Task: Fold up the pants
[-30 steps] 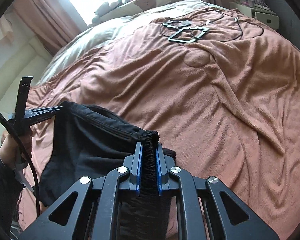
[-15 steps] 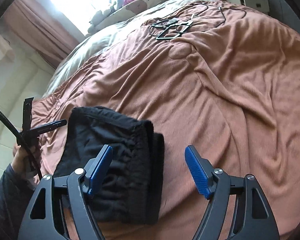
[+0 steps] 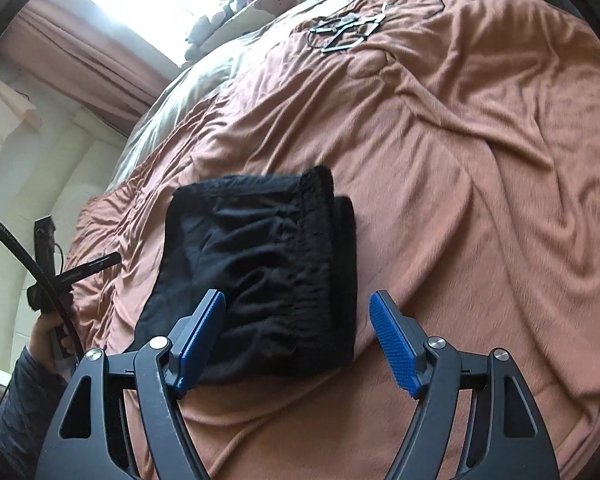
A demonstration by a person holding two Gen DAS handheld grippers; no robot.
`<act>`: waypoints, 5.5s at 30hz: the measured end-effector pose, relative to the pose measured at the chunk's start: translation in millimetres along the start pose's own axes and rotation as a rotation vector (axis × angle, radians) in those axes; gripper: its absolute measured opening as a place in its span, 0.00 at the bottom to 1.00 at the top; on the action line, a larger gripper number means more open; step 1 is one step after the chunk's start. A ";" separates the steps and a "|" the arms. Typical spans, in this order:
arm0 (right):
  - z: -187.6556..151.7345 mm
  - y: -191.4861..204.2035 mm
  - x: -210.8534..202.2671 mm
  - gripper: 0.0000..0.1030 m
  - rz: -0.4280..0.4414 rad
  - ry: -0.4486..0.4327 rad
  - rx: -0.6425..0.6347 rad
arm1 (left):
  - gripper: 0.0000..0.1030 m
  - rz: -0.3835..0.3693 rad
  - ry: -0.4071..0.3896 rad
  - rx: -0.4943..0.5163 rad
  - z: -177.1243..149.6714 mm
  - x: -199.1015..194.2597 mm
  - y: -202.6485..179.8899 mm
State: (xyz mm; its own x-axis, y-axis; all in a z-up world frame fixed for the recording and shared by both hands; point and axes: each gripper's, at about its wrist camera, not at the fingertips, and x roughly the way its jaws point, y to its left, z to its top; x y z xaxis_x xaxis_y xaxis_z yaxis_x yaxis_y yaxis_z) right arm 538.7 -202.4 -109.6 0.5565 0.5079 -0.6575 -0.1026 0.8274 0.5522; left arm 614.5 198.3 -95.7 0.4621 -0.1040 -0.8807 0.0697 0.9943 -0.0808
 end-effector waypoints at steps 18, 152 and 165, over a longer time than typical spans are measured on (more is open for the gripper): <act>-24.9 -37.4 29.3 0.71 0.149 0.057 0.255 | 0.65 -0.115 0.046 -0.087 -81.2 -14.1 11.7; -36.1 -12.0 -7.1 0.22 0.161 0.187 -0.117 | 0.08 -0.361 0.134 -0.500 -337.6 -96.3 -15.6; -58.8 -19.8 -35.5 0.63 0.088 0.145 -0.096 | 0.64 -0.417 0.066 -0.561 -364.7 -100.4 -6.9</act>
State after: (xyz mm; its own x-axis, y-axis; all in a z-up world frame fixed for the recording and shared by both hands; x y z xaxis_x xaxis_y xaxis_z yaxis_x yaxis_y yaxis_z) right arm 472.5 -222.7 -127.4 0.4178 0.6031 -0.6795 -0.2275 0.7935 0.5644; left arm 245.2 210.7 -176.9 0.4398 -0.4957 -0.7489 -0.2452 0.7359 -0.6311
